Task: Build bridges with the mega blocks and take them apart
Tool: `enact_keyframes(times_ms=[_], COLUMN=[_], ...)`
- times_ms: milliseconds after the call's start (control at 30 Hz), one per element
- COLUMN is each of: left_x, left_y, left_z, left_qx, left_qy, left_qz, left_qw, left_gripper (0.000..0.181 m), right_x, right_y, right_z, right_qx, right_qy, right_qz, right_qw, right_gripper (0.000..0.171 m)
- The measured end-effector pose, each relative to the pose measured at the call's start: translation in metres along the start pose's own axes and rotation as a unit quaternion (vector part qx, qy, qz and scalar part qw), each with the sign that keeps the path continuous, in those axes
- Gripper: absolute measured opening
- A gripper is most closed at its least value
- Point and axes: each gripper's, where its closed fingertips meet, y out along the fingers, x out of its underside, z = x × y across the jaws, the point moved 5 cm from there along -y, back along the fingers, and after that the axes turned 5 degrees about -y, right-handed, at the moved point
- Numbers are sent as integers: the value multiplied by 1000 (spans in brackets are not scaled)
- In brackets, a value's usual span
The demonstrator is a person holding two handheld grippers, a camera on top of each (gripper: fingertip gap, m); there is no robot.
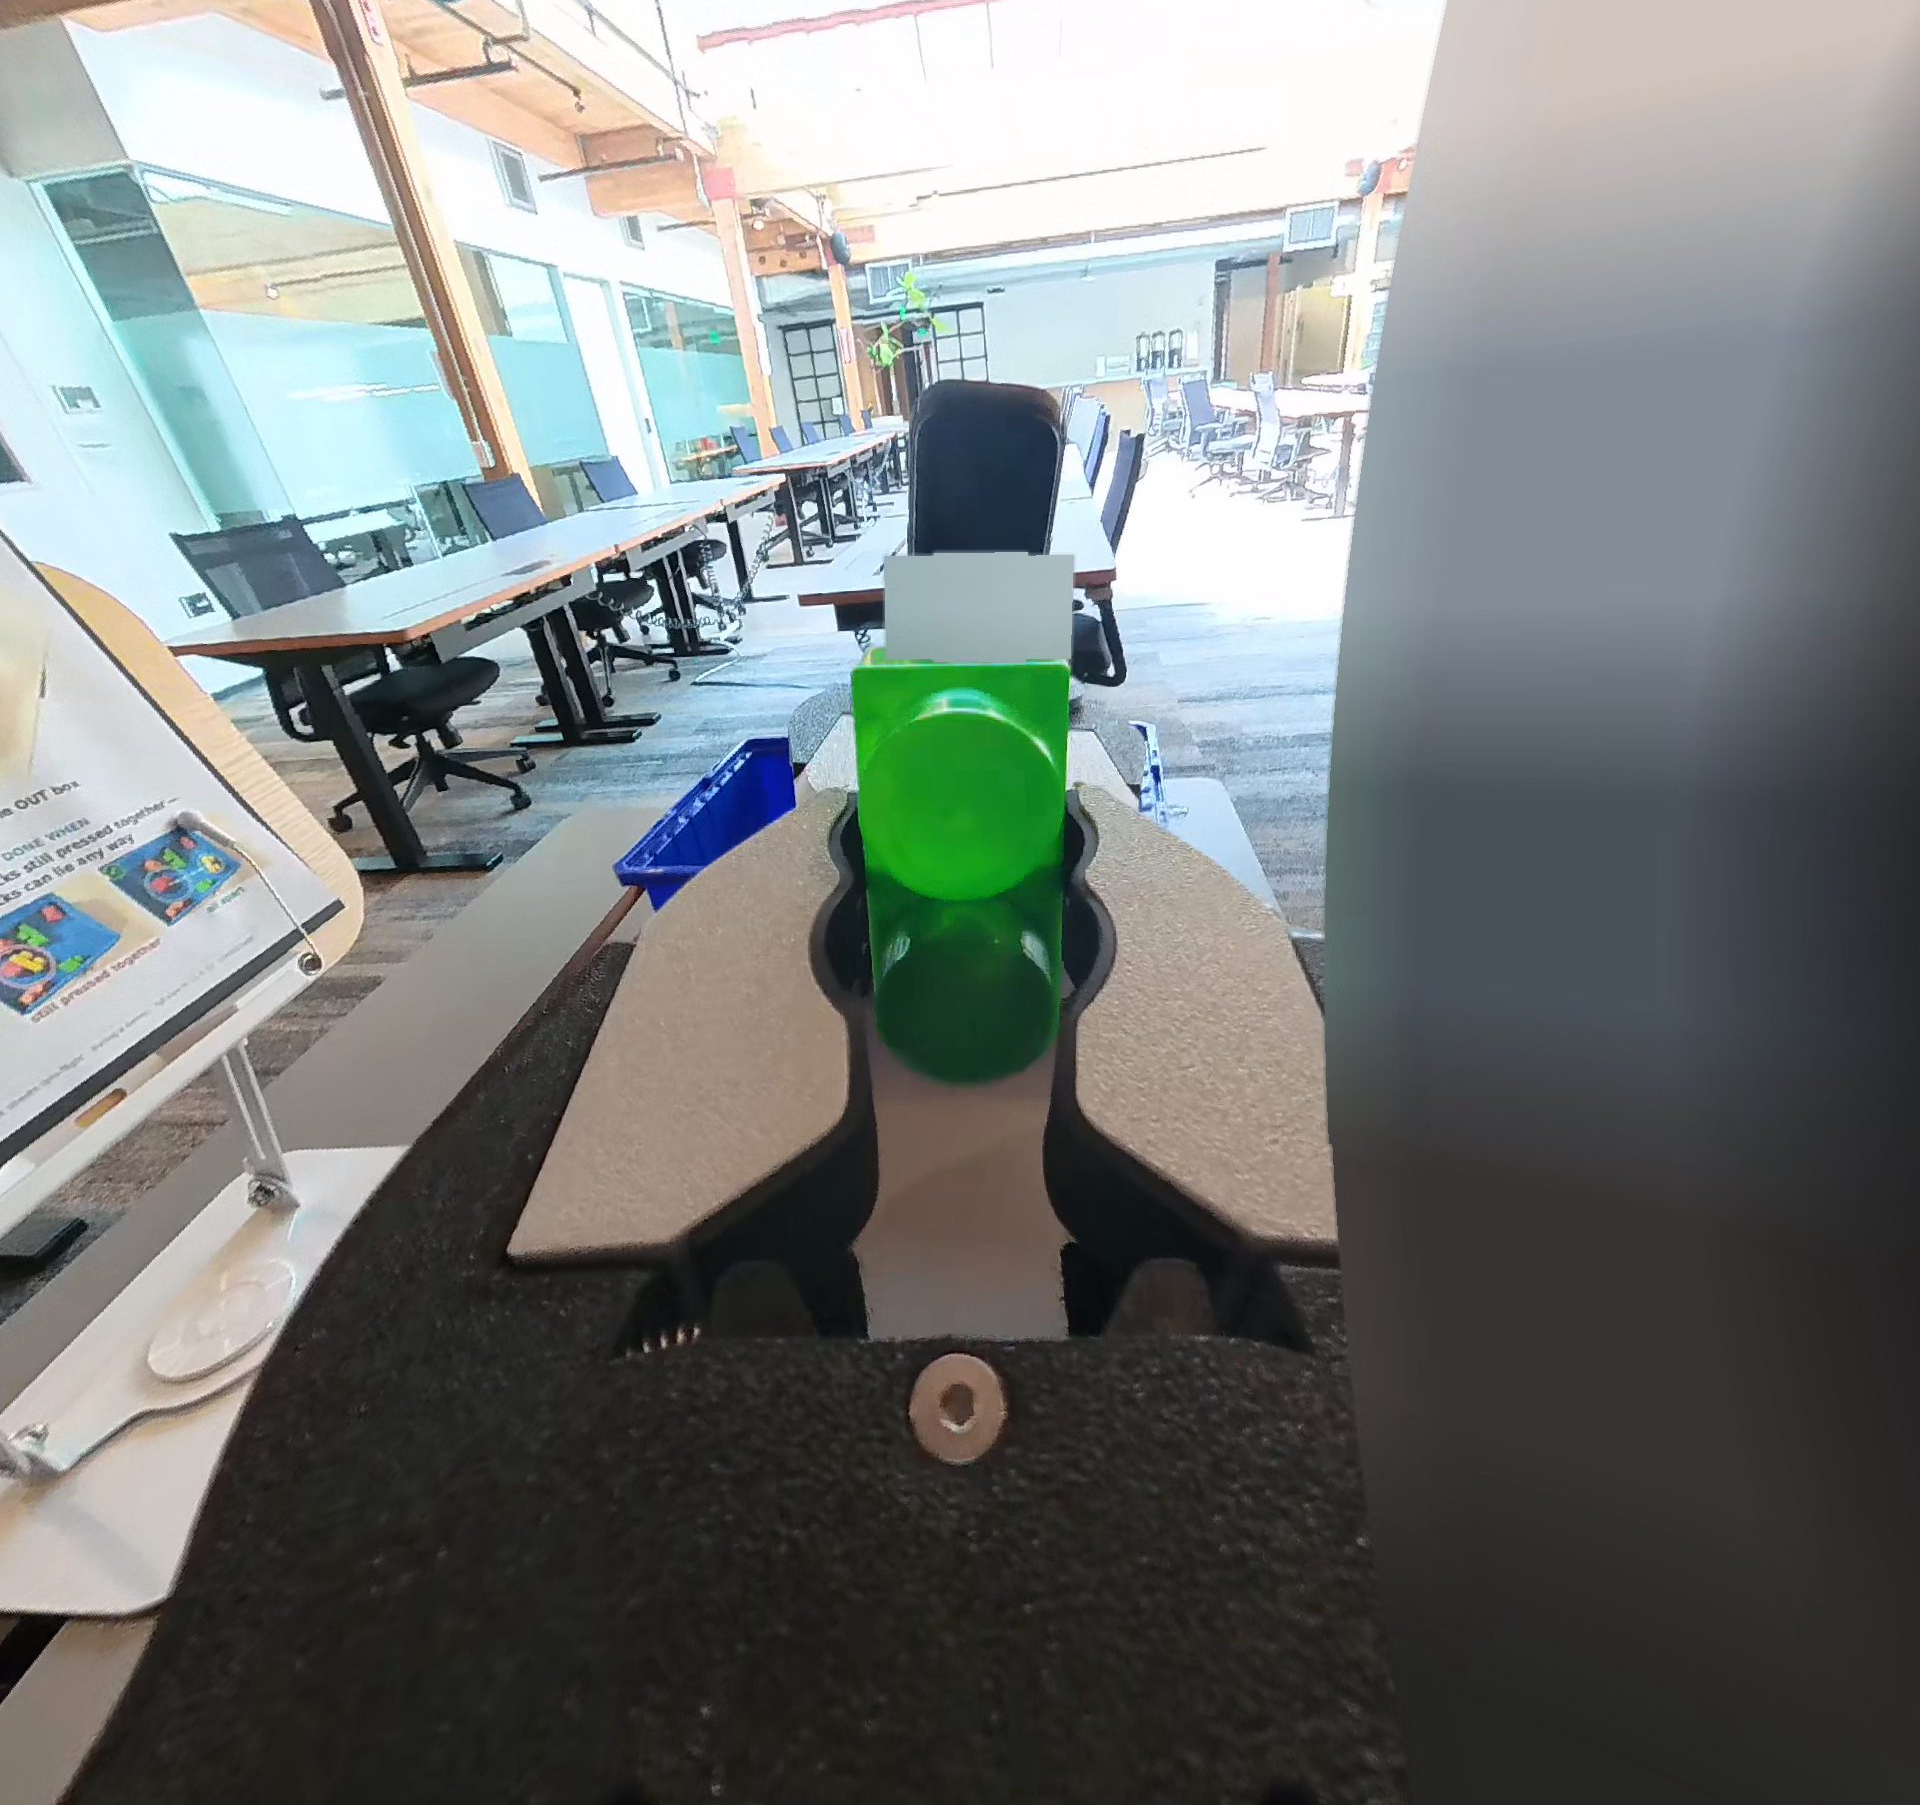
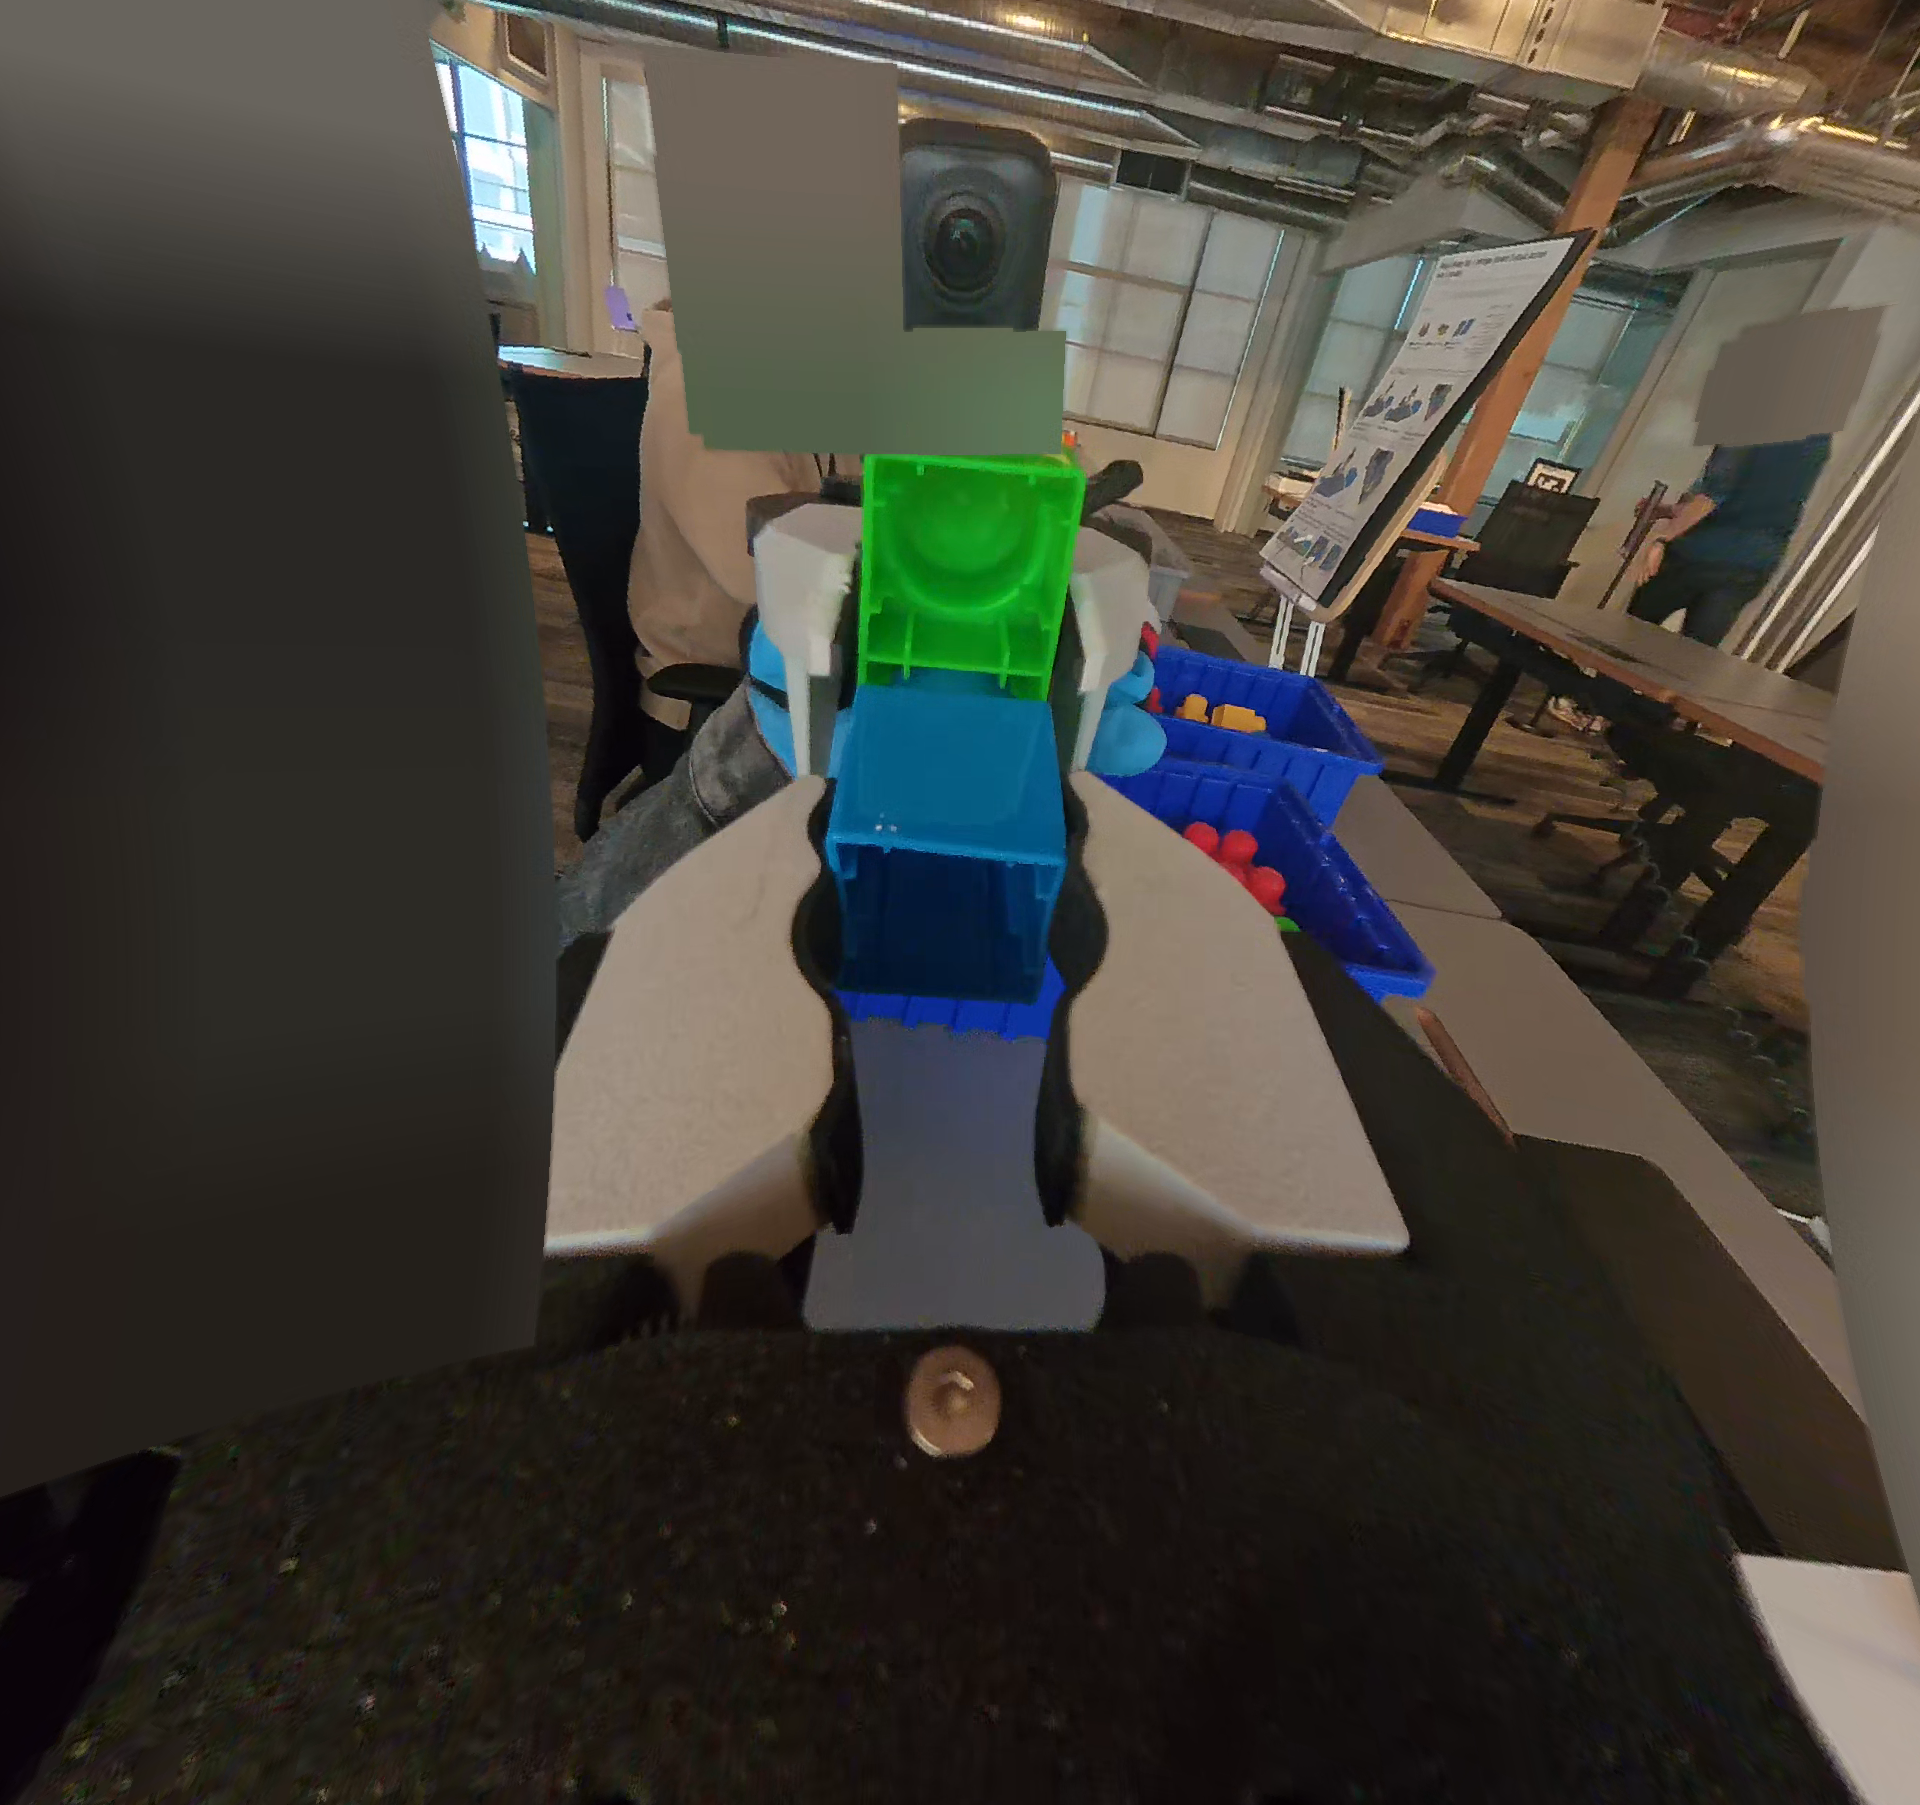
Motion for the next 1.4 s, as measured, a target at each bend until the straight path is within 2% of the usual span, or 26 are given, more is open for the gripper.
enact_keyframes(times_ms=[33,67,133,233,300,367,467,533,600,733,800,1067,1233,1400], left_x=[-1,-9,-28,-30,-32,-29,-23,-20,-17,-15,-15,-13,-14,-12], left_y=[-2,-13,-59,-113,-132,-141,-145,-140,-135,-125,-122,-114,-112,-111], left_z=[-1,-2,0,1,5,4,-7,-10,-12,-10,-10,-7,-4,-8], left_qx=[-4,-5,-13,-124,-150,-173,-220,-223,-228,-215,-212,-202,-197,-199], left_qy=[-1,-7,-12,50,53,52,44,40,39,44,45,55,65,59], left_qz=[6,45,142,155,170,162,135,113,94,71,64,44,42,34], left_qw=[1000,999,990,979,973,970,965,967,968,973,974,977,977,978], left_gripper=[35,35,35,35,35,35,35,35,35,35,35,35,35,35], right_x=[-1,-3,-7,-7,-3,9,39,65,90,133,149,172,174,158], right_y=[-3,-13,-46,-103,-144,-194,-273,-320,-358,-396,-403,-393,-393,-396], right_z=[1,5,18,38,49,57,57,48,34,9,2,-3,0,5], right_qx=[4,13,55,203,322,442,583,634,655,645,629,579,586,622], right_qy=[-1,1,3,-40,-61,-60,-5,64,139,271,319,400,417,380], right_qz=[2,14,29,-17,-89,-189,-340,-425,-482,-517,-522,-513,-487,-470], right_qw=[1000,1000,998,978,941,875,738,643,565,493,480,491,495,498], right_gripper=[37,37,38,38,38,39,39,40,40,41,42,43,73,76])
